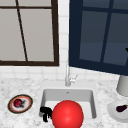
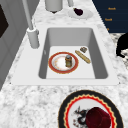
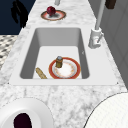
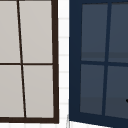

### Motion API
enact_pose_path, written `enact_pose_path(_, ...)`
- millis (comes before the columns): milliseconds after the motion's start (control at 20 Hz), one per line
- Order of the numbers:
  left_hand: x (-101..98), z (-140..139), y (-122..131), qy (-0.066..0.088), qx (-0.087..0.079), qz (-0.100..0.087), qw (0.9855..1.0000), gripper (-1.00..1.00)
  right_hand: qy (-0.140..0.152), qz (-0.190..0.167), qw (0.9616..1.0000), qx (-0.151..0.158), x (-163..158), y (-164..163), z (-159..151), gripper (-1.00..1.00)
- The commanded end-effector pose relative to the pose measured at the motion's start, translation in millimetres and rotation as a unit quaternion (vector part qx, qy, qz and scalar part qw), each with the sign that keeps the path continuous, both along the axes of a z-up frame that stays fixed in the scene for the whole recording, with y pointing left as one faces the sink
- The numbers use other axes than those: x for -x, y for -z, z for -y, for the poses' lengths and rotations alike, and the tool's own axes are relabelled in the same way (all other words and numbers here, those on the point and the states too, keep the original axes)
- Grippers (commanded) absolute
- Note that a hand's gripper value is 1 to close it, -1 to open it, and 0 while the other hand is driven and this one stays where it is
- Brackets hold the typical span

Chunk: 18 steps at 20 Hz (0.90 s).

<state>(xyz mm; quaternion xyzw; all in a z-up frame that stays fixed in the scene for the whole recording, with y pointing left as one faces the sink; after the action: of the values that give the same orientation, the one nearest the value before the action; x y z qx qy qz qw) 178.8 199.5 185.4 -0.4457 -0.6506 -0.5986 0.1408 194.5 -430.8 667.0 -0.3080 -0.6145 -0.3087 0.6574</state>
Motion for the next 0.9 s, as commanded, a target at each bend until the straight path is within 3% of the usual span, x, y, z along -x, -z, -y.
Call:
enact_pose_path(0,0.0,0,0,0.000,0.000,0.000,1.0000,0.00,0.000,0.003,0.9998,0.019,31,19,-15,1.00)
enact_pose_path(400,0.0,0,0,0.000,0.000,0.000,1.0000,0.00,0.061,0.024,0.9977,0.018,95,26,-49,1.00)
enact_pose_path(850,0.0,0,0,0.000,0.000,0.000,1.0000,0.00,0.148,0.037,0.9875,0.039,154,31,-98,1.00)
